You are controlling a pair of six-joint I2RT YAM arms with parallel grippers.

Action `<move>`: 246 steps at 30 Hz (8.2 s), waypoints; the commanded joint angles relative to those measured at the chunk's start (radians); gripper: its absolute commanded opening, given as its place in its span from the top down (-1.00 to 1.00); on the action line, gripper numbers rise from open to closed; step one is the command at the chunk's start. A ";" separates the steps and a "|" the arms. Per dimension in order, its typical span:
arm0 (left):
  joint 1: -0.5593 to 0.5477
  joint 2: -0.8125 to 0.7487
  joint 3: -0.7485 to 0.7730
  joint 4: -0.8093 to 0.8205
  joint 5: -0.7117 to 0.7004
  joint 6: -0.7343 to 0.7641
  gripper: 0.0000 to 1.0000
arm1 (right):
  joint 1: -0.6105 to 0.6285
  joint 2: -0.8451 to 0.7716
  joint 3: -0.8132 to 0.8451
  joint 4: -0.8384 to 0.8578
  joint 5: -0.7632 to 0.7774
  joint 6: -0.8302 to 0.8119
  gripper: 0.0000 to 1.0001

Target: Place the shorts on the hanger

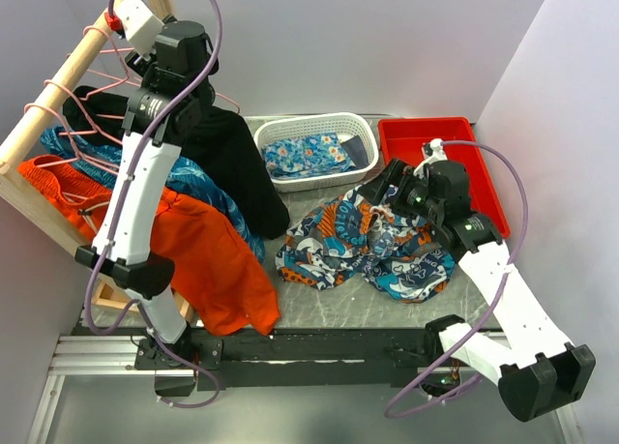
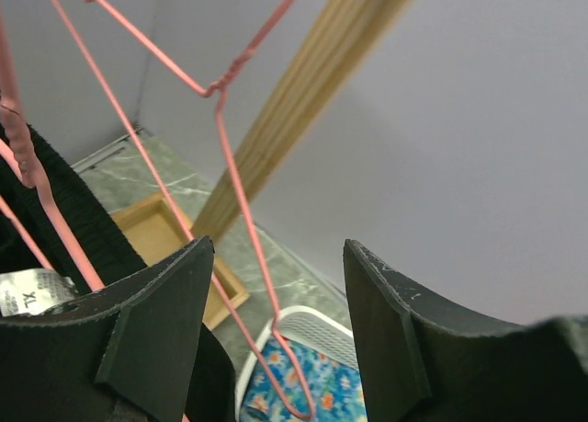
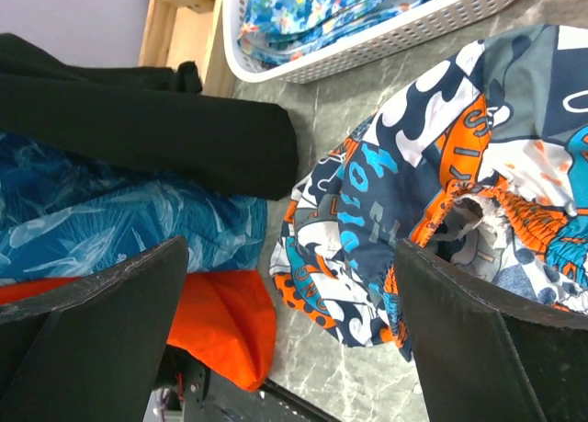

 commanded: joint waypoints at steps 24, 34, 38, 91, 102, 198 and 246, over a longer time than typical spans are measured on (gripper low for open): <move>0.115 0.048 0.057 -0.101 0.041 -0.085 -0.22 | 0.005 0.048 -0.044 0.038 -0.077 -0.047 -1.00; 0.135 0.082 0.049 -0.078 0.050 -0.104 -0.17 | 0.005 0.065 -0.027 0.029 -0.082 -0.059 -1.00; 0.141 0.102 0.055 -0.083 0.052 -0.125 -0.16 | 0.007 0.065 -0.022 0.024 -0.084 -0.062 -1.00; 0.081 0.005 -0.170 0.335 0.035 0.039 0.87 | 0.005 0.104 0.027 0.008 -0.058 -0.084 -1.00; 0.015 -0.025 -0.215 0.370 0.012 0.053 0.97 | 0.005 0.105 0.027 0.012 -0.051 -0.084 -1.00; -0.813 -0.581 -1.376 0.304 0.722 -0.013 0.98 | 0.151 0.291 0.304 -0.164 0.472 0.051 0.67; -0.729 -0.401 -1.486 0.971 0.929 0.004 0.98 | -0.252 0.211 0.041 -0.144 0.602 -0.059 0.60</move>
